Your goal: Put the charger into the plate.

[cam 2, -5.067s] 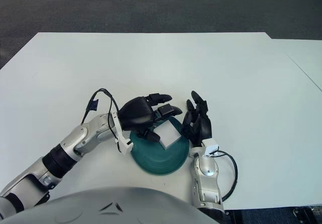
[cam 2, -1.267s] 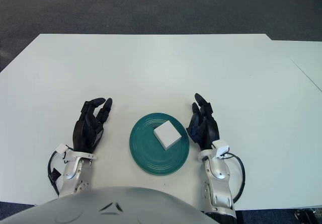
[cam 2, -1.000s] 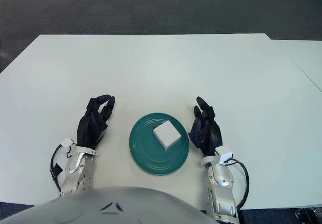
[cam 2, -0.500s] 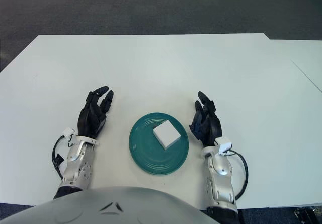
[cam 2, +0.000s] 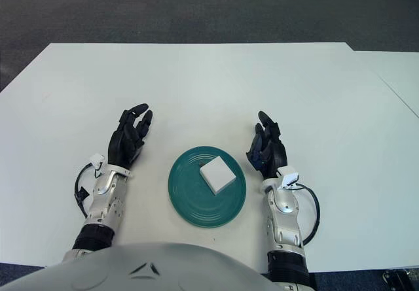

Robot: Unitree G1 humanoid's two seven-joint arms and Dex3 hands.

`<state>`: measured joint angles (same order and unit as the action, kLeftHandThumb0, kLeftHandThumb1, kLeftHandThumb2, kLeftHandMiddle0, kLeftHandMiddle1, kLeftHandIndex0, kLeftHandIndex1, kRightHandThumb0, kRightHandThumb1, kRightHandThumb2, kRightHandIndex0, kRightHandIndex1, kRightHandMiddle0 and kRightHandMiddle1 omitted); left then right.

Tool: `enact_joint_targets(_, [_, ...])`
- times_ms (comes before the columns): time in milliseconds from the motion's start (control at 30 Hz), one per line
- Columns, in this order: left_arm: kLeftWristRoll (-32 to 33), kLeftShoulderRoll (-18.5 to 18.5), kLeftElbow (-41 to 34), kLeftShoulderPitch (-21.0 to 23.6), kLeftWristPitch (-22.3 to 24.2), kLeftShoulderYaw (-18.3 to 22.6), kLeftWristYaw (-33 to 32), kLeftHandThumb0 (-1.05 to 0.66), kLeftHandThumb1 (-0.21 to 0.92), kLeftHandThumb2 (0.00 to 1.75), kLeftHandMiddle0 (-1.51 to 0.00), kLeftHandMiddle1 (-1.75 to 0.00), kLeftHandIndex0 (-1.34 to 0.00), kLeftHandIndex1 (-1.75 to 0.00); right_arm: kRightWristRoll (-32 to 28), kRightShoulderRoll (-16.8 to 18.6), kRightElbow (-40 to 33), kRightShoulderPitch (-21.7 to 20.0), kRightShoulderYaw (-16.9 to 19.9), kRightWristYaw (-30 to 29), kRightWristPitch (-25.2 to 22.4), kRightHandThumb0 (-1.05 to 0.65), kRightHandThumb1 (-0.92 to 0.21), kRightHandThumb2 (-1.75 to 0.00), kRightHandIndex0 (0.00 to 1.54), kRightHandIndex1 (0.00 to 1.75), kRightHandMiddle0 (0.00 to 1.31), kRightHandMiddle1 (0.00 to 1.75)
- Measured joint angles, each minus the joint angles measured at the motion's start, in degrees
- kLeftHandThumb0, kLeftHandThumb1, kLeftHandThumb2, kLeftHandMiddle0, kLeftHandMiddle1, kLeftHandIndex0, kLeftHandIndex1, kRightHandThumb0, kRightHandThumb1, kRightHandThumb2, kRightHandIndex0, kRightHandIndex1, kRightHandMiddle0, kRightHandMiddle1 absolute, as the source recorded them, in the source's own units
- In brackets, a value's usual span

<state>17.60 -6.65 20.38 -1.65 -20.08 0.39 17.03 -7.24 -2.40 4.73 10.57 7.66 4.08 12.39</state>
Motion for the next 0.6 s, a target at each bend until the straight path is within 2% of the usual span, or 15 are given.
enact_joint_targets(133, [-0.2, 0.0, -0.4, -0.2, 1.4, 0.0, -0.2, -0.95, 0.92, 0.9, -0.27, -0.02, -0.11, -0.96, -0.1, 0.0, 1.4, -0.9, 0.3, -0.1, 1.0, -0.85, -0.92, -0.91, 0.09, 0.0, 0.0, 0.45])
enact_joint_targets(333, [1.2, 0.1, -3.4, -2.0, 4.2, 0.7, 0.4, -0.93, 0.92, 0.89, -0.28, -0.02, -0.05, -0.92, -0.1, 0.0, 3.4, -2.1, 1.0, -0.4, 2.5, -0.84, -0.92, -0.91, 0.09, 0.01, 0.0, 0.5])
enact_joint_targets(600, [2.4, 0.0, -2.5, -2.1, 3.3, 1.6, 1.8, -0.92, 0.92, 0.95, -0.26, 0.0, 0.0, -0.76, -0.8, -0.4, 7.2, -4.4, 2.9, -0.4, 4.6, -0.84, -0.92, -0.91, 0.11, 0.01, 0.0, 0.54])
